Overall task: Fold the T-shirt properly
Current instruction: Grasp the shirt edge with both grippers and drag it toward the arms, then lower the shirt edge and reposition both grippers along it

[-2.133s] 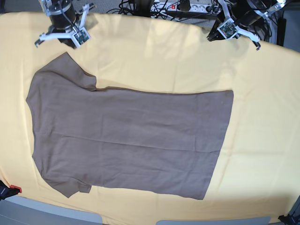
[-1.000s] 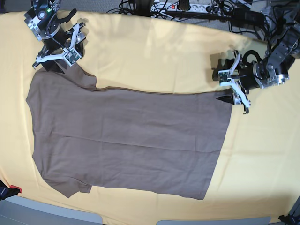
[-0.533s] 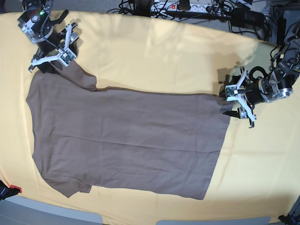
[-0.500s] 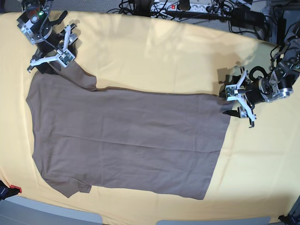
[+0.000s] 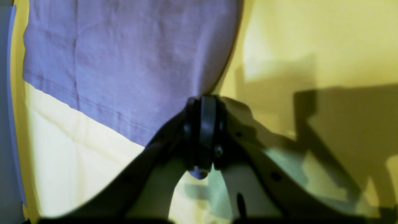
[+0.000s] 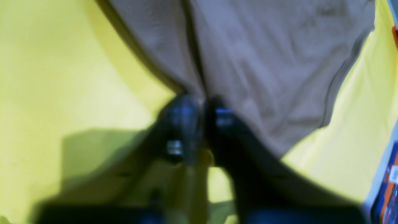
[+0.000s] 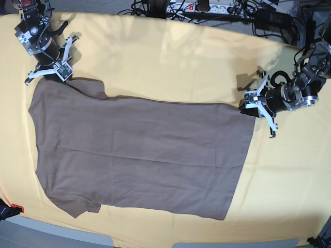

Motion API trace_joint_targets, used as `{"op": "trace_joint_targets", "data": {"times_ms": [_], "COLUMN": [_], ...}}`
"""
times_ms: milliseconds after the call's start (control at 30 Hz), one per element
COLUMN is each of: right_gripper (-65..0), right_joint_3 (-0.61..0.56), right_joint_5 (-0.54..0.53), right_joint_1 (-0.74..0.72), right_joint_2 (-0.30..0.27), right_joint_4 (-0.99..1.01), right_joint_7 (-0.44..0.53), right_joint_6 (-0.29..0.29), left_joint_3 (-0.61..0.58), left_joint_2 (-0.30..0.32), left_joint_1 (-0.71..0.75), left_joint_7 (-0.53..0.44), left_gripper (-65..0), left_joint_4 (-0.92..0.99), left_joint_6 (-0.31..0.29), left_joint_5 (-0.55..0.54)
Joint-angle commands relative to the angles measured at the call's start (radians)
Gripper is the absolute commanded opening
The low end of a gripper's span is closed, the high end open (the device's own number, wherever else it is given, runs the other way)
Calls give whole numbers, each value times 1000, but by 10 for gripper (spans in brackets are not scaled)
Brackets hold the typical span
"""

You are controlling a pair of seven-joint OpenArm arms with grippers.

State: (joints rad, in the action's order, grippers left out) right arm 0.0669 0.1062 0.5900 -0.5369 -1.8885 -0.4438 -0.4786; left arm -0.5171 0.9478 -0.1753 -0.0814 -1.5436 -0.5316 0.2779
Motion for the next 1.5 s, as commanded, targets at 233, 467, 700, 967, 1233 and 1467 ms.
{"op": "trace_joint_targets", "data": {"times_ms": [233, 467, 700, 967, 1233, 1467], "right_gripper": [-650, -650, -650, -650, -650, -650], "right_joint_3": [5, 6, 39, 153, 182, 182], "right_joint_5": [-52, -80, -74, -79, -85, -93], "right_joint_1": [2, 106, 232, 403, 570, 679], "right_joint_2": [-85, -148, -162, -161, -157, -156], "right_joint_4": [-132, -270, -328, -463, -468, -468], "right_joint_7": [-187, -257, -312, -336, -336, -346], "right_joint_6": [52, 56, 72, 105, 118, 154], "left_joint_3": [7, 7, 7, 7, 7, 7], "left_joint_2": [46, 142, 252, 348, 423, 520], "left_joint_1": [-77, -83, -56, 101, 198, 248], "left_joint_7": [4, 9, -2, -1, 3, 3], "left_gripper": [-650, -650, -650, -650, -650, -650], "left_joint_4": [-55, -188, -244, -370, -456, -526], "left_joint_6": [-1, -159, -167, -167, -167, -167], "left_joint_5": [-113, -194, -254, -253, -253, -253]}}
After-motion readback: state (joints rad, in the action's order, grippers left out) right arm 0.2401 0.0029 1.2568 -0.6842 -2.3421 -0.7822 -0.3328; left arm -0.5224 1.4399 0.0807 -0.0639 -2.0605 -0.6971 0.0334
